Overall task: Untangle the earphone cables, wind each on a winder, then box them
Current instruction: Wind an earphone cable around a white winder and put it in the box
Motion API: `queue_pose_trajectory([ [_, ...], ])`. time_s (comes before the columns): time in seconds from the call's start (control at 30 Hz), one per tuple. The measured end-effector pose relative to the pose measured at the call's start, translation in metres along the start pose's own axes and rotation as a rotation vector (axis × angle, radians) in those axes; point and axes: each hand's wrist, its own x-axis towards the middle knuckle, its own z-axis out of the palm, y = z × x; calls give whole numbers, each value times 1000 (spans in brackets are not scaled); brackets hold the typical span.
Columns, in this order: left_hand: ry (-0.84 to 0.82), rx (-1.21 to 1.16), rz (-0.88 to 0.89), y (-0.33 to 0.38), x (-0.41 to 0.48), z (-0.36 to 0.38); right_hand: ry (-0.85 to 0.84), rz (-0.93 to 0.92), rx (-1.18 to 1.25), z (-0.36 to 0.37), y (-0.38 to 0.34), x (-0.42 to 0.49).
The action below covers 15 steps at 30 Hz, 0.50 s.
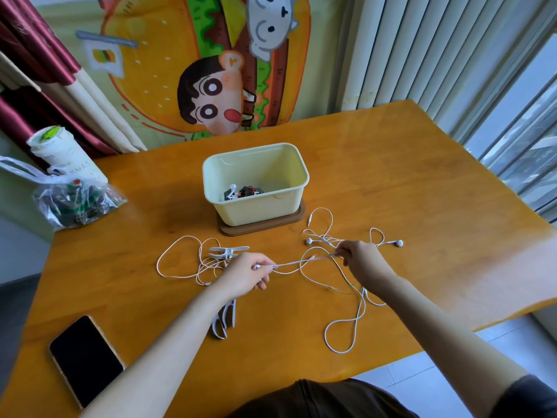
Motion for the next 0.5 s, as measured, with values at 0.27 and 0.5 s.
queue_pose_trajectory([
  [0.27,89,78,101,33,6,-2,-210,-397,183,1,-72,-11],
  [0.5,250,-10,213,36,15,-27,-103,-373,374,-12,-95,12],
])
